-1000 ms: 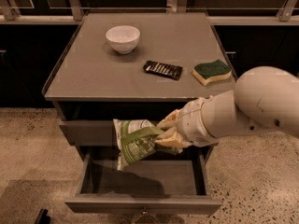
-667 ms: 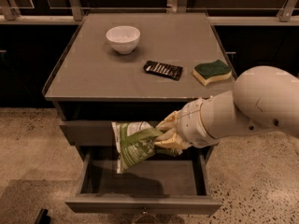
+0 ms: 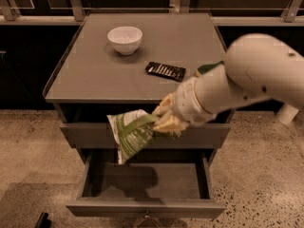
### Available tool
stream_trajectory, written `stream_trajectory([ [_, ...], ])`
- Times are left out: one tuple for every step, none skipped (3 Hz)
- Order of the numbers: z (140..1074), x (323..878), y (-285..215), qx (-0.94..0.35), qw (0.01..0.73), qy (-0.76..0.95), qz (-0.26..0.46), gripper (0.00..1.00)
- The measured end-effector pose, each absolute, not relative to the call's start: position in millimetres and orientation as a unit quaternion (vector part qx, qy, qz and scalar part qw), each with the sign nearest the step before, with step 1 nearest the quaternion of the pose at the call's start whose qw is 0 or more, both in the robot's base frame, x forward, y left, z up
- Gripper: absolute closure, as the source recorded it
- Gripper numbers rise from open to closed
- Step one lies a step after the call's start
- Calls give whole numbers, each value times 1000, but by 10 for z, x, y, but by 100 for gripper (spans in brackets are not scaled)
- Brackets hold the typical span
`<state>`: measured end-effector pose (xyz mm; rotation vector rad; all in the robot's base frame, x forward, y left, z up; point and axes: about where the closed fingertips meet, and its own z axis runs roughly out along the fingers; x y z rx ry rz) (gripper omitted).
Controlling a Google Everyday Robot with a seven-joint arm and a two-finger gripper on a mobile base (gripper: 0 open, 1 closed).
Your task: Pick green jalapeno chip bag from middle drawer and place on counter
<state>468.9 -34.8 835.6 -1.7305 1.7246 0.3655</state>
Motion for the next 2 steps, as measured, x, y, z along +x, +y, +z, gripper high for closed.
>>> stream_trajectory([
  [8538, 5056, -129, -715, 297, 614, 154, 100],
  [8632, 5398, 134, -757, 259, 573, 176, 100],
])
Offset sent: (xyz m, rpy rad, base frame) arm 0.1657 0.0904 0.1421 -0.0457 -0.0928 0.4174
